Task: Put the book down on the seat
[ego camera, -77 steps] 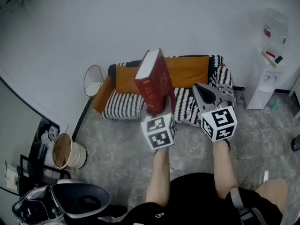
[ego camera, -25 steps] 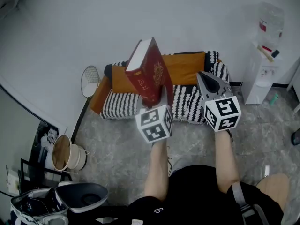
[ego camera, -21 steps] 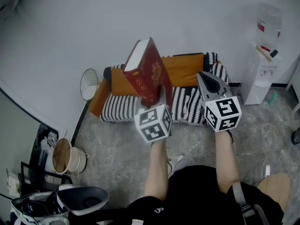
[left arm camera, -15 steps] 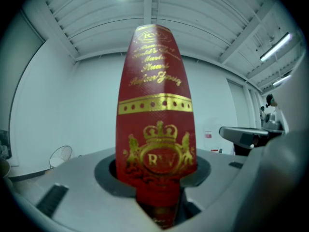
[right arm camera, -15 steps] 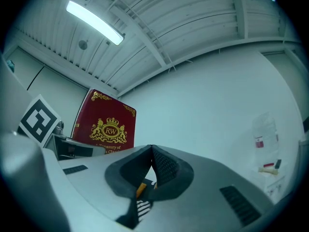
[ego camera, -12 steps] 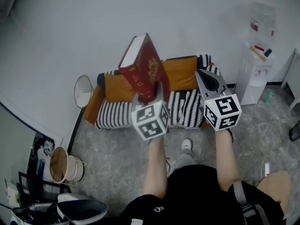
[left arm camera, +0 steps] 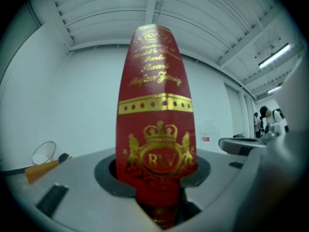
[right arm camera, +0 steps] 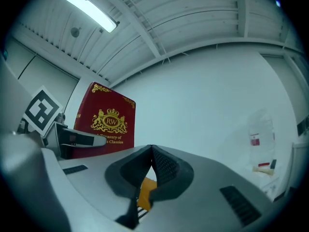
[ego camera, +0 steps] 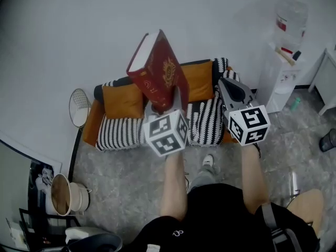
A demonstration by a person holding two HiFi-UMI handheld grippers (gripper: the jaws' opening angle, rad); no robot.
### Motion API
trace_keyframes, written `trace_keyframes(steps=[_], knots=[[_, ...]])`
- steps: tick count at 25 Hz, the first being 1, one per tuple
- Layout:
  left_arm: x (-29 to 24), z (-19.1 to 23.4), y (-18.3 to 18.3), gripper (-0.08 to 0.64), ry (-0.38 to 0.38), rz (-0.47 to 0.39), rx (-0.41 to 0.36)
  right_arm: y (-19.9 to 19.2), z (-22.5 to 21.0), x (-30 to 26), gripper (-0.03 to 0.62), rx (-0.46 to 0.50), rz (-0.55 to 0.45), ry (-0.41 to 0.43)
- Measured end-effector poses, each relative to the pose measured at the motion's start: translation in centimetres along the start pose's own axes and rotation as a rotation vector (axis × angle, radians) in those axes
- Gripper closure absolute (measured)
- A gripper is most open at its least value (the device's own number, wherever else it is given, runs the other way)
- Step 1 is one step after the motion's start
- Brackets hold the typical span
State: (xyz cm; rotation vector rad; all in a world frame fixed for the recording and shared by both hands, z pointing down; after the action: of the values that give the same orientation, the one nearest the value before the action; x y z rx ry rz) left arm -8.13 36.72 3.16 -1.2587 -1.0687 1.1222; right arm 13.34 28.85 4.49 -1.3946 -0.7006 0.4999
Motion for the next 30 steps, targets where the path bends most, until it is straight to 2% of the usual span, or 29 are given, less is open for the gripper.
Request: trace_keyframes(steps=[13,21,30], knots=[[-14.0,0.4,-4.3,0.353,-0.101,0.177,0.042,-5.9,-6.7,-7.2,0.582,-0.088,0.155,-0.125],[-20.1,2.2,-7.6,0.353,-0.118,0.284,0.062,-10.2,-7.9,-12.1,0.581,-0.157,0.239,-0.127],[-25.4,5.6,-14.9,0.353,-0.095,0.453,0.101,-15.5,-8.8,-17.4,0.581,-0.177,0.387,-0.118]])
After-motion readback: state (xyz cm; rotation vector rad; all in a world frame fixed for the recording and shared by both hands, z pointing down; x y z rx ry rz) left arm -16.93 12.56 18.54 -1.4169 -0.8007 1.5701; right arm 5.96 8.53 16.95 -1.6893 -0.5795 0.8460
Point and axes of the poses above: the fingertips, and each gripper's own axes: x backward along the fingers, z to its left, y out of its top, the point moved 10 cm from there along x, backward along the fingers
